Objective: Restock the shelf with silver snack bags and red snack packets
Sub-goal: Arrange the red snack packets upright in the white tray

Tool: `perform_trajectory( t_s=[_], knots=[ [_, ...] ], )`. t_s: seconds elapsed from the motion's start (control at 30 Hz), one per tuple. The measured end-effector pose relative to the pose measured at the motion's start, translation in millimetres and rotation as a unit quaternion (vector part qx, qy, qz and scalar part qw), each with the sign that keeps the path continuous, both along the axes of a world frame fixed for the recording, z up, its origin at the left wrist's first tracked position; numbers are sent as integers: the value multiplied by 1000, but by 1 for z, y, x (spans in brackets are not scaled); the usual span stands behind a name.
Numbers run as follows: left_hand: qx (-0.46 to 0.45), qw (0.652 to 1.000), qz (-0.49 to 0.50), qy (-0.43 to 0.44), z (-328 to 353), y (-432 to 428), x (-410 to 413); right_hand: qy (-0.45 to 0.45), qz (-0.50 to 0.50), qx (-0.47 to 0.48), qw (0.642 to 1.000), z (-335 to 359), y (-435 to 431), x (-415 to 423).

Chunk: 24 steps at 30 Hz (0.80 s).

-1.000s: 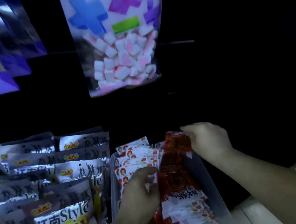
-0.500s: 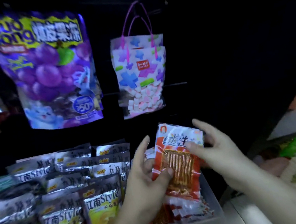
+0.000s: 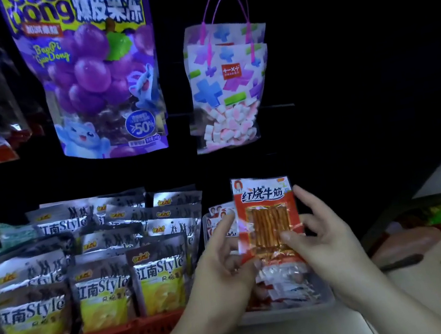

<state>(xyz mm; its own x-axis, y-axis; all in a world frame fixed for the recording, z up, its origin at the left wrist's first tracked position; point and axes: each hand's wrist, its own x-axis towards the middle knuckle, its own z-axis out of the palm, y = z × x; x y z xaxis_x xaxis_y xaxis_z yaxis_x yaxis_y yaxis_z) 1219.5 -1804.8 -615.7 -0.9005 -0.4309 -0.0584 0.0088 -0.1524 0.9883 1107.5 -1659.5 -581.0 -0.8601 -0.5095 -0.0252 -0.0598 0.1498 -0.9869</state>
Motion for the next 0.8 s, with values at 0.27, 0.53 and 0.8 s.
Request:
perform_trajectory(
  t_s=[0.27,0.53,0.8],
  knots=[
    [-406,899,161,-28,-12,-9,-8,4,28,28,999,-14,-15,-5],
    [-194,976,93,20,-1,8,-12,-41,131,5,991,-14,-18,5],
    [61,996,38,46,8,3,-14,-29,21,-50,998,-18,-21,-4]
  ],
)
